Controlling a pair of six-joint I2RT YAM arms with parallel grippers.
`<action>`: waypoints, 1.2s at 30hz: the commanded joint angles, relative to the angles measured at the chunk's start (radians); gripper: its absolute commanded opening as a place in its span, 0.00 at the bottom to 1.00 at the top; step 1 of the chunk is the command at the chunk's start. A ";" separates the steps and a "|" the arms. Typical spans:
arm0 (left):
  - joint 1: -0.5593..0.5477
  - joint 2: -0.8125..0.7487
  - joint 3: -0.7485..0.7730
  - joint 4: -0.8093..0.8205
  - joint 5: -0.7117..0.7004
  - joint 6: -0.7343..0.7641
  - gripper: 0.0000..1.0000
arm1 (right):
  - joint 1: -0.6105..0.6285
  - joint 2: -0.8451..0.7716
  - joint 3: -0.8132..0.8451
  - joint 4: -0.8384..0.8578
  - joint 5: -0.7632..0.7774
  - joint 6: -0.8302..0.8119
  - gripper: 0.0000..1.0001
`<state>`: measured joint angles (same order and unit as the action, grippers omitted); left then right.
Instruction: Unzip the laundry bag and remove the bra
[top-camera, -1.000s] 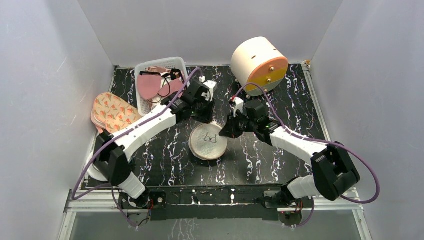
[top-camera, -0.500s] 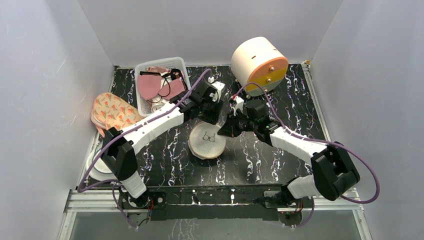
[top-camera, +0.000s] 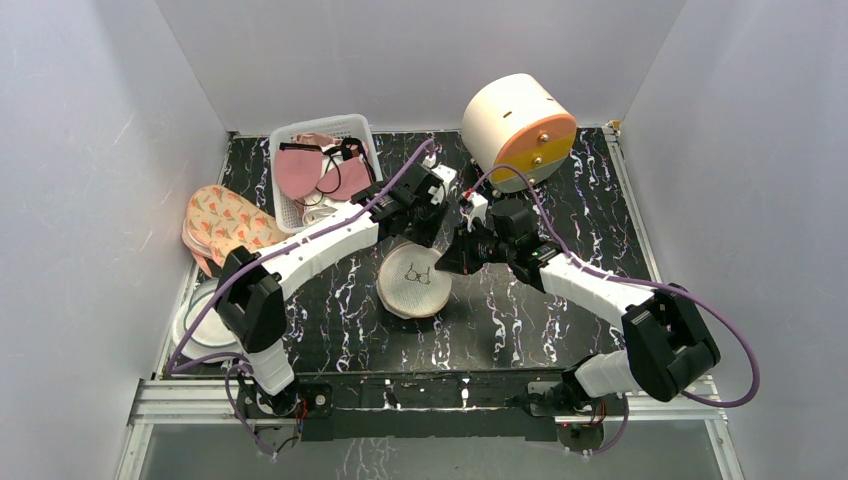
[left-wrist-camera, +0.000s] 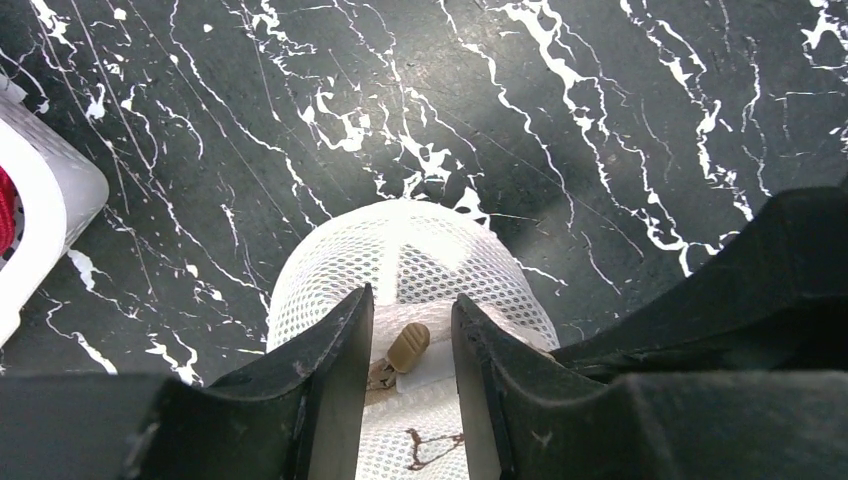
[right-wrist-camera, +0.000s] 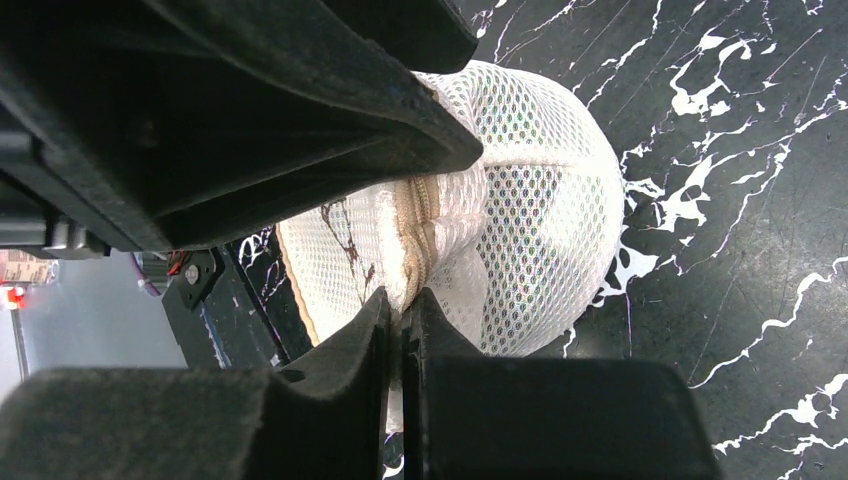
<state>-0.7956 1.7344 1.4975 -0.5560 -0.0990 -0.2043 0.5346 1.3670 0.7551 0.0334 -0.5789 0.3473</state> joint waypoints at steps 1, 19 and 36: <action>-0.007 -0.004 0.036 -0.029 -0.043 0.032 0.32 | -0.004 -0.038 0.027 0.051 -0.007 0.007 0.00; -0.003 -0.089 -0.044 0.003 -0.195 -0.134 0.00 | -0.003 -0.138 -0.106 0.132 0.207 0.338 0.00; 0.121 -0.244 -0.261 0.207 0.115 -0.344 0.00 | 0.002 -0.241 -0.084 -0.108 0.330 0.101 0.50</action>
<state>-0.6777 1.5608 1.2446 -0.4133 -0.0841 -0.5476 0.5373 1.1023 0.4824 0.1097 -0.2882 0.7250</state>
